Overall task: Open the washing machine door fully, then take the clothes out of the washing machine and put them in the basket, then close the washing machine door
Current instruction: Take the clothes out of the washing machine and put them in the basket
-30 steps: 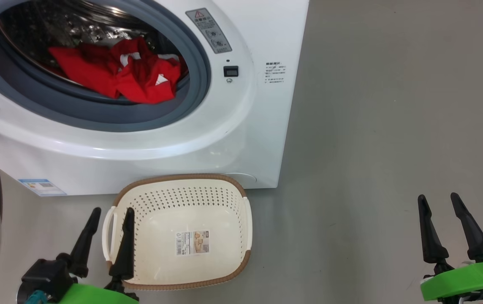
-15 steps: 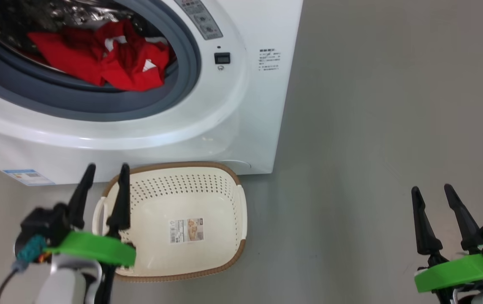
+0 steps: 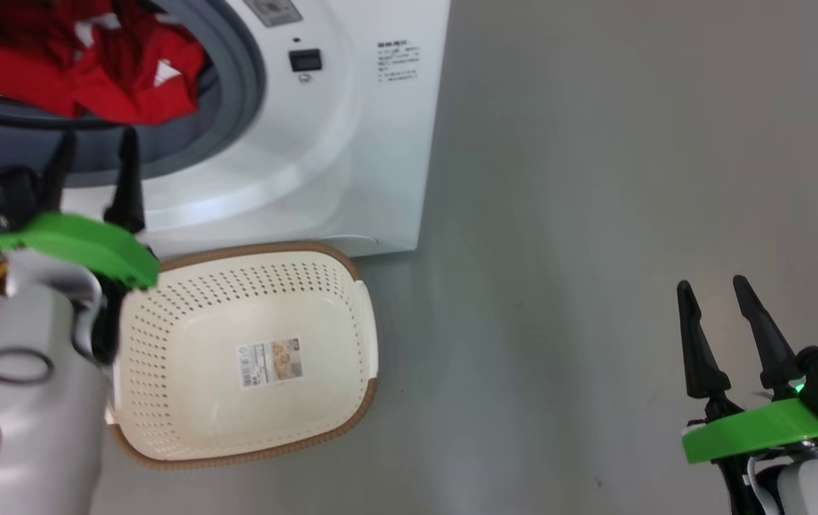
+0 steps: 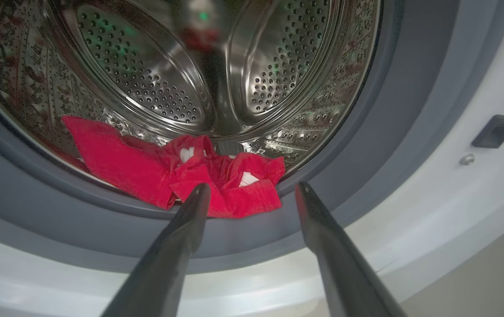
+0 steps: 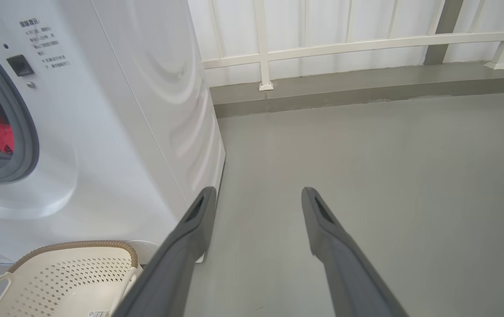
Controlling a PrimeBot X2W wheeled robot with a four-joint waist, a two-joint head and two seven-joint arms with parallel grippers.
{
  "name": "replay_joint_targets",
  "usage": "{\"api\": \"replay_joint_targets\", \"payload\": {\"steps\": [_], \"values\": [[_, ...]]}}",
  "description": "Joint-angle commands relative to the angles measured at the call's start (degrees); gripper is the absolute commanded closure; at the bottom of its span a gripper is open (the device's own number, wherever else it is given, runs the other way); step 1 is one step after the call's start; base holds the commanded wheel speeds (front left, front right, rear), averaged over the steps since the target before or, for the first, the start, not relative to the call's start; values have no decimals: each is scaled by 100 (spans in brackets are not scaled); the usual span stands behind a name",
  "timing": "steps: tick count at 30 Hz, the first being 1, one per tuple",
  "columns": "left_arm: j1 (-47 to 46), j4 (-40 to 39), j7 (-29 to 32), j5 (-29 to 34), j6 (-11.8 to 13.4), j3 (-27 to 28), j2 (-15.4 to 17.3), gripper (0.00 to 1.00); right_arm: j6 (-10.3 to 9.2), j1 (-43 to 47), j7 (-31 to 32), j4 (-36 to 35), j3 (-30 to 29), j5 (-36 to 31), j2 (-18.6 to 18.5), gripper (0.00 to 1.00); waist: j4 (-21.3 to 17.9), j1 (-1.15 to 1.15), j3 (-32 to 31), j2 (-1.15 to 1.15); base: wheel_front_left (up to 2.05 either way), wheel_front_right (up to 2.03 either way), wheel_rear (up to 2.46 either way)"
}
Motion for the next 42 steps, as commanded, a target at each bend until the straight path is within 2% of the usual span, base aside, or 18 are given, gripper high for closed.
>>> {"api": "replay_joint_targets", "payload": {"steps": [1, 10, 18, 27, 30, 40, 41, 42], "values": [[-408, 176, 51, -37, -16, 154, 336, 0, 43, -174, -37, -139, 169, 50, -23, 0, -245, 0, 304, 0, 0, 0, 0], [-1590, 1351, 466, -328, 9, 364, 636, 0, 43, -436, -37, -134, 304, 90, 52, 0, -642, 0, 706, 0, 0, 0, 0], [-2094, 2080, 587, -261, 142, 299, 1028, 0, 43, -547, -37, -106, 424, 128, 96, 0, -970, 0, 896, 0, 0, 0, 0], [-2188, 2356, 495, -236, 353, 270, 1417, 0, 43, -550, -37, -113, 526, 178, 109, 0, -1224, 0, 1023, 0, 0, 0, 0], [-2194, 2411, 497, -251, 508, 283, 1572, 0, 43, -572, -37, -101, 615, 203, 110, 0, -1327, 0, 1073, 0, 0, 0, 0], [-2227, 2468, 547, -245, 632, 202, 1762, 0, 43, -590, -37, -135, 737, 247, 111, 0, -1475, 0, 1181, 0, 0, 0, 0], [-2240, 2470, 533, -239, 635, 186, 1756, 50, 43, -594, -37, -137, 736, 250, 111, 0, -1476, 0, 1189, 0, 0, 0, 0], [-2249, 2472, 522, -231, 633, 165, 1747, 62, 43, -597, -37, -139, 733, 253, 111, 0, -1476, 0, 1192, 0, 0, 0, 0]]}}
